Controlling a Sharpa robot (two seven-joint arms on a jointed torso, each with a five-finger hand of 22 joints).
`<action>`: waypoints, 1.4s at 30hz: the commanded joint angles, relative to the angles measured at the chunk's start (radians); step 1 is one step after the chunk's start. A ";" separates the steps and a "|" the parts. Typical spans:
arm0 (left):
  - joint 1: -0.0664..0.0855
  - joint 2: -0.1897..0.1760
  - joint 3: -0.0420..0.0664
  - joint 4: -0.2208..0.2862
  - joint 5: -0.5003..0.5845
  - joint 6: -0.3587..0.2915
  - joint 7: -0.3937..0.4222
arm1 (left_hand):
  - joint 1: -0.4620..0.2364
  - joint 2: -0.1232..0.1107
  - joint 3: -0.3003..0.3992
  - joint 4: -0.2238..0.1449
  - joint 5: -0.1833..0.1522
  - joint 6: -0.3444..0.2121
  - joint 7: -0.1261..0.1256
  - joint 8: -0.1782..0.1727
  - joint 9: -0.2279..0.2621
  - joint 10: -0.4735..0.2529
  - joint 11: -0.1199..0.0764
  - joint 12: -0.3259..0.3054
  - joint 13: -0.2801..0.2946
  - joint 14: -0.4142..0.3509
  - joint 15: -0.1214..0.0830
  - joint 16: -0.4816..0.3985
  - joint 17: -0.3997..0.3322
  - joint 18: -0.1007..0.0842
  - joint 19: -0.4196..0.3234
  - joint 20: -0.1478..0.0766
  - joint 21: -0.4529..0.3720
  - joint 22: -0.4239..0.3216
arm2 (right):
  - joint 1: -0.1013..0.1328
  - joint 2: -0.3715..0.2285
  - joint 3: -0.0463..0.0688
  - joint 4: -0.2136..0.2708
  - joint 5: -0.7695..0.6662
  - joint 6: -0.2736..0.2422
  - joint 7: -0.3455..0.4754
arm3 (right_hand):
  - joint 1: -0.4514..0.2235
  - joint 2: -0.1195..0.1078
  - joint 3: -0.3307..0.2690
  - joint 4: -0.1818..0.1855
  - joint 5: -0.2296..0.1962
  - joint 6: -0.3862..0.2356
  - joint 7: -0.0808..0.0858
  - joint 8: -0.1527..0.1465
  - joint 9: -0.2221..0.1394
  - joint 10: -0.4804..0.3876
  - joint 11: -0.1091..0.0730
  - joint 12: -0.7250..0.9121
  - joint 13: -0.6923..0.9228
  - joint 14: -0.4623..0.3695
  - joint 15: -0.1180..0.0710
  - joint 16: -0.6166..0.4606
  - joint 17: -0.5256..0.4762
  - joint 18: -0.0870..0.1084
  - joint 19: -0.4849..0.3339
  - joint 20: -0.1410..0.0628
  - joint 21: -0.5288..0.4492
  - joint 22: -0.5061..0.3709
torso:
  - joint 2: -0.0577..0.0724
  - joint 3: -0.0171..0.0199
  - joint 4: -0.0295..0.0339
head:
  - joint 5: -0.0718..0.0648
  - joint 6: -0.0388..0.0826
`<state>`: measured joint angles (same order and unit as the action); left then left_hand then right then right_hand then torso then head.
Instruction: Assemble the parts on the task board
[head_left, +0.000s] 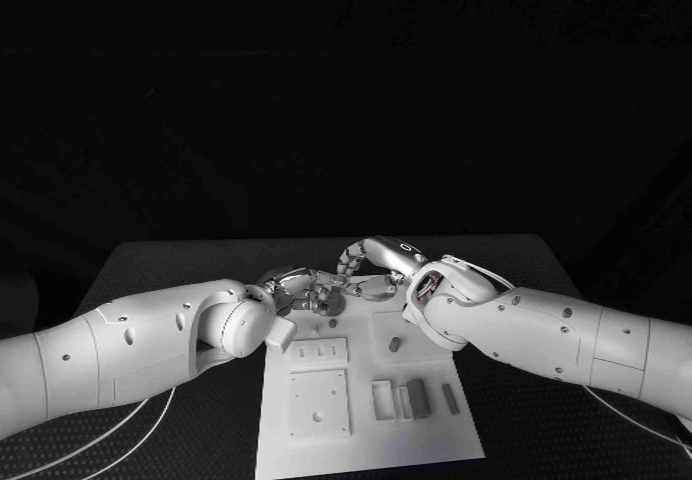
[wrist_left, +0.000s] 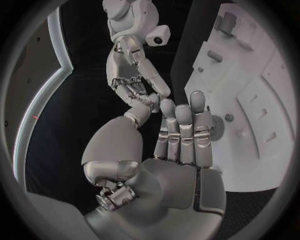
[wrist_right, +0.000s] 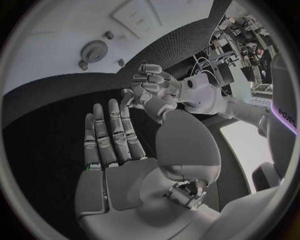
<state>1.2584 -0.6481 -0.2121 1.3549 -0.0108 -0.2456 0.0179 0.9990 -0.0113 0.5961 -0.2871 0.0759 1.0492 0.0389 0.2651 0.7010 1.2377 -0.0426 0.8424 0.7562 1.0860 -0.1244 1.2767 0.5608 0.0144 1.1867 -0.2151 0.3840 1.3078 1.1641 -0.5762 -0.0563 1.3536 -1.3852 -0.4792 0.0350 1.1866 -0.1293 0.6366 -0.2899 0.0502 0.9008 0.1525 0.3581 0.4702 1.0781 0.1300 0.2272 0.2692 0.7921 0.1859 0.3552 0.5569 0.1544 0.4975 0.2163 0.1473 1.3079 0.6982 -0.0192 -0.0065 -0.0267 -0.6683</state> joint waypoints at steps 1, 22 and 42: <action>0.000 0.002 0.000 0.003 0.006 0.032 0.000 | 0.017 0.025 0.003 0.000 -0.003 0.034 0.027 0.007 0.002 -0.009 -0.001 -0.004 0.001 -0.005 -0.003 0.004 -0.001 -0.014 -0.004 -0.002 -0.006 0.016 | -0.001 0.000 0.000 0.002 -0.026 -0.026 0.019 | 0.016 0.016 0.008 -0.001 0.000 0.021 -0.007 0.011 0.007 0.015 -0.004 0.011 0.004 0.012 -0.001 0.005 0.003 -0.007 0.009 0.000 -0.007 0.020 | 0.001 0.0009 -0.0002 | 0.001 -0.001; 0.000 0.002 -0.001 -0.002 0.006 0.036 -0.012 | 0.018 0.023 0.002 0.000 0.000 0.035 0.028 0.004 -0.003 -0.014 -0.001 -0.004 0.003 -0.010 -0.004 0.006 -0.003 -0.014 -0.006 -0.001 -0.007 0.017 | -0.003 -0.004 0.000 -0.006 -0.020 -0.032 0.047 | 0.036 0.076 0.046 0.001 0.000 0.079 -0.030 0.029 0.024 0.051 -0.026 0.037 0.035 0.035 -0.011 0.008 0.018 0.002 0.037 0.002 -0.028 0.014 | 0.000 0.0000 -0.0007 | 0.000 -0.005; 0.000 0.002 -0.002 -0.004 -0.014 0.039 -0.004 | 0.001 0.028 -0.008 0.008 -0.020 0.040 0.029 0.000 -0.017 -0.028 0.001 -0.002 0.007 -0.021 -0.005 0.010 -0.008 -0.014 -0.012 0.002 -0.009 0.017 | -0.003 0.004 0.000 -0.023 -0.007 0.032 0.059 | 0.010 0.088 0.065 0.002 0.000 0.060 -0.020 0.006 0.020 0.021 -0.012 0.018 0.037 0.015 -0.001 -0.009 0.021 -0.004 0.025 0.004 -0.051 0.021 | 0.000 -0.0004 -0.0008 | -0.002 -0.010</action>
<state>1.2578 -0.6473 -0.2145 1.3477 -0.0127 -0.2257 0.0051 1.0022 0.0086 0.5900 -0.2824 0.0568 1.0488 0.0392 0.2581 0.6838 1.2147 -0.0411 0.8425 0.7628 1.0732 -0.1302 1.2814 0.5534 0.0144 1.1830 -0.2107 0.3803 1.3074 1.1612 -0.5723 -0.0562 1.3333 -1.3942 -0.4658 0.0846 1.1951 -0.0517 0.6950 -0.2891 0.0465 0.9533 0.1406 0.3680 0.4720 1.1062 0.1194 0.2512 0.3044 0.8098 0.1828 0.3513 0.5775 0.1547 0.5290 0.2198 0.0998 1.3076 0.6985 -0.0198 -0.0067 -0.0291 -0.6774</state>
